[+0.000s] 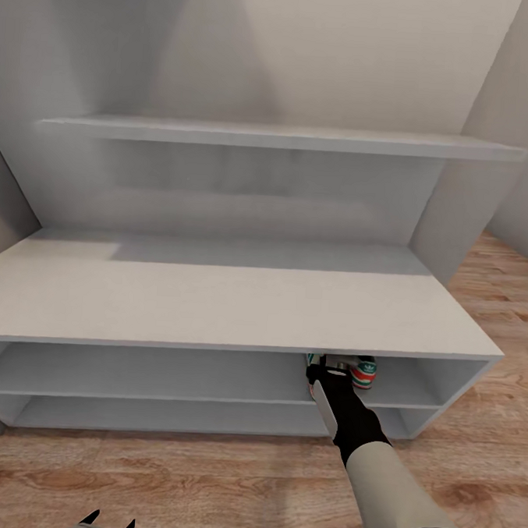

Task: Pick up the two gym shoes and the two sandals from the corridor floor and place them onto the hallstand (shoe rack) in the corridor, making sure they are on the rack and not on the floor. Arrange them so the two gym shoes are next to each other and the two sandals are next to each other.

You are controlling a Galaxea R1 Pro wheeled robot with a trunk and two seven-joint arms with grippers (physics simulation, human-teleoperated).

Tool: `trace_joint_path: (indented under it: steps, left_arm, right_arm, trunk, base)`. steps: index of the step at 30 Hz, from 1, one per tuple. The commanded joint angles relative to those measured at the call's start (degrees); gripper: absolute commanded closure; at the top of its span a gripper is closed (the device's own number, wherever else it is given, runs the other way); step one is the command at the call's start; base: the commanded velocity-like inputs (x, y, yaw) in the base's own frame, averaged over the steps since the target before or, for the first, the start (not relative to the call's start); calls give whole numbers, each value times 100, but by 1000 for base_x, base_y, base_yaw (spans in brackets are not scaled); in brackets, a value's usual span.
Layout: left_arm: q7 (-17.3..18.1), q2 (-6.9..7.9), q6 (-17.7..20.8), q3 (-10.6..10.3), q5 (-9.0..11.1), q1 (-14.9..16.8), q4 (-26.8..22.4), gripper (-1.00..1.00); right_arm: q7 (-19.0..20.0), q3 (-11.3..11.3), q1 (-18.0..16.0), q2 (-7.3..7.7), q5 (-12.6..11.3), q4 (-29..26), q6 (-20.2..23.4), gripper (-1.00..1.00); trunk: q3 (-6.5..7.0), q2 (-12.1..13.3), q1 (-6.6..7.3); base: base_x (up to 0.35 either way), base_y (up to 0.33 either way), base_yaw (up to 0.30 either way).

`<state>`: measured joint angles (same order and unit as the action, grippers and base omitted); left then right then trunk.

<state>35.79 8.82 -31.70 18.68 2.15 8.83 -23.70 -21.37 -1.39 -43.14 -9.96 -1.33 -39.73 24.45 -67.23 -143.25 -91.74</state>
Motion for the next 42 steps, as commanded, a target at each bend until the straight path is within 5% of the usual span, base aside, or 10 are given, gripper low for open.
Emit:
trace_joint_path:
  steps: [1, 26, 27, 42]
  left_arm:
    - [55, -3, 6, 31, 22, 4, 6, -100]
    - [58, -3, -1, 38, 39, 4, 6, -100]
    - [59, -3, -2, 39, 39, 4, 6, -100]
    - [60, 5, -3, 39, 48, 4, 6, -100]
  right_arm:
    - [-16, -11, -2, -4, -15, -8, 24, 100]
    - [-16, -11, -2, -4, -7, 6, 27, 100]
    - [-16, -11, -2, -4, -7, 7, 26, -100]
    - [-16, -11, -2, -4, -7, 9, 28, -100]
  trunk:
    - [-5, -2, 1]
    - [-5, -2, 1]
    - [-5, -2, 1]
    - [-5, -2, 1]
  base:
    - [73, -16, 0]
    - [42, -13, 0]
    - [2, 0, 0]
    - [-66, 0, 0]
